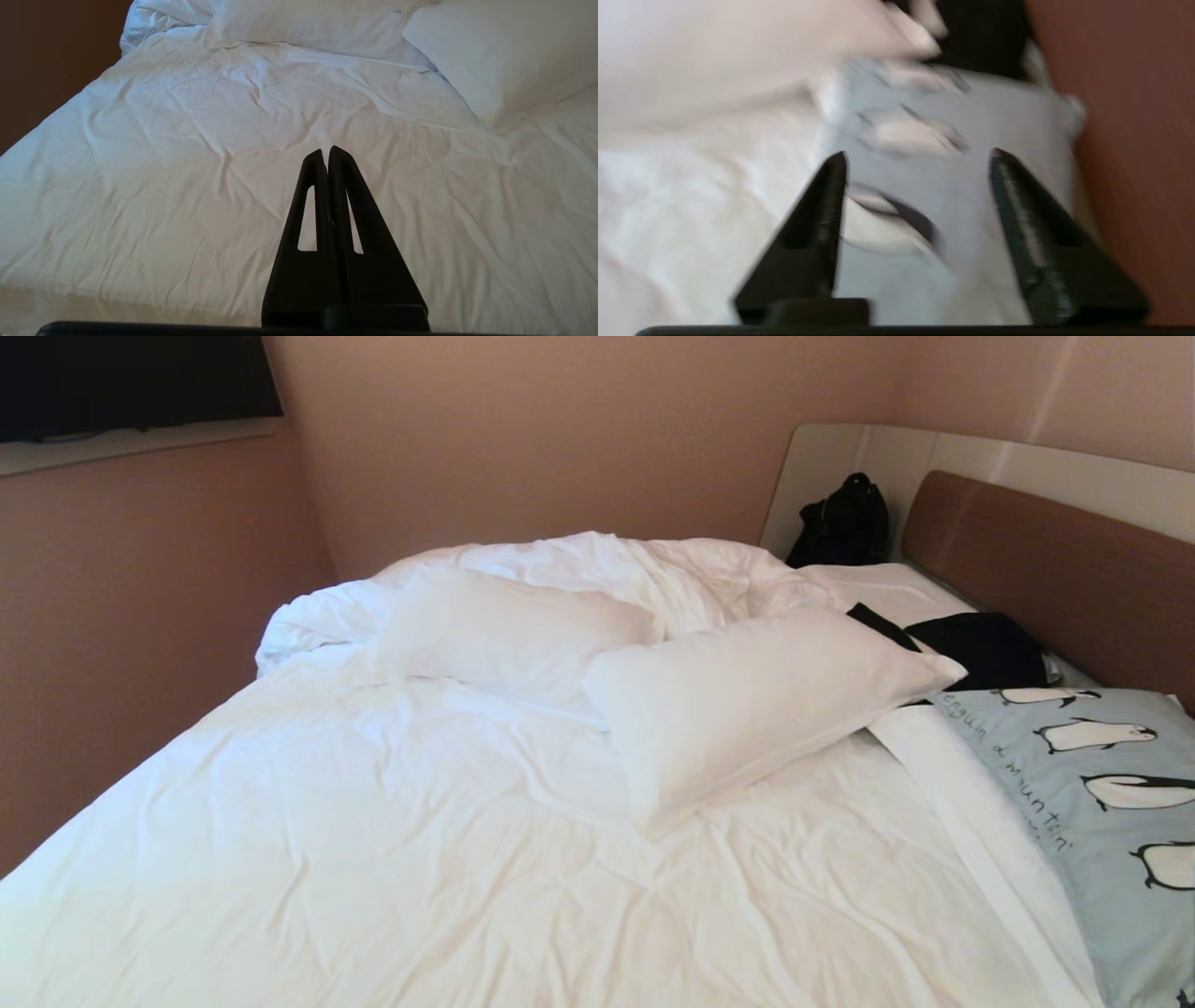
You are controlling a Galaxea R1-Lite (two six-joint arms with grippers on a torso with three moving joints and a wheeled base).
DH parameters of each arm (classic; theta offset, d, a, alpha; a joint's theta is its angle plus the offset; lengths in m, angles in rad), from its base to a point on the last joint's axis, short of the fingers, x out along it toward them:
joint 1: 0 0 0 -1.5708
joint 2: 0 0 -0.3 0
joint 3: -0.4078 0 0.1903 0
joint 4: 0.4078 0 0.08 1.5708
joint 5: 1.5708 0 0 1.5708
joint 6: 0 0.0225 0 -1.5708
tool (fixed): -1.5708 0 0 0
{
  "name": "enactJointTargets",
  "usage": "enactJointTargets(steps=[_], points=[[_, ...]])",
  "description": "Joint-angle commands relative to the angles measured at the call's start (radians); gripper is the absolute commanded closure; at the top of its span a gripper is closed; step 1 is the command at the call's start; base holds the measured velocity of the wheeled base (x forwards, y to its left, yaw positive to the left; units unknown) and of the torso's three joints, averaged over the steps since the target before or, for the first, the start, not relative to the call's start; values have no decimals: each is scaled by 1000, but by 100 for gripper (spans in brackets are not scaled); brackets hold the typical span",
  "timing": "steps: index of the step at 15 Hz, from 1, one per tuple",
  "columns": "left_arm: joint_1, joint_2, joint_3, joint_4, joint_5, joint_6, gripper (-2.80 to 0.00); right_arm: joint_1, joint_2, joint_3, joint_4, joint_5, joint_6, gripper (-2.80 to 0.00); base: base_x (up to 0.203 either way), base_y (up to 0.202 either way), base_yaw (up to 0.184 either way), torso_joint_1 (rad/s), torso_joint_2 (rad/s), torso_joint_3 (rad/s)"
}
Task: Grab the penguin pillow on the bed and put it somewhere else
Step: Place the pillow at the bedside, then pick up the pillow
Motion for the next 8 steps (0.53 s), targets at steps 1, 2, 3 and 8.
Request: enactJointTargets(steps=[1,2,3,8], points=[[0,0,0,0,0,0,0,61,-84,1,-10,88,404,0,0,0,0,0,0,0],[0,0,0,0,0,0,0,112,-106,-2,-26,58,486,0,0,0,0,0,0,0],[0,0,0,0,0,0,0,171,-122,0,-47,-8,526,0,0,0,0,0,0,0],[0,0,0,0,0,0,0,558,-141,14,-102,-638,564,0,0,0,0,0,0,0]])
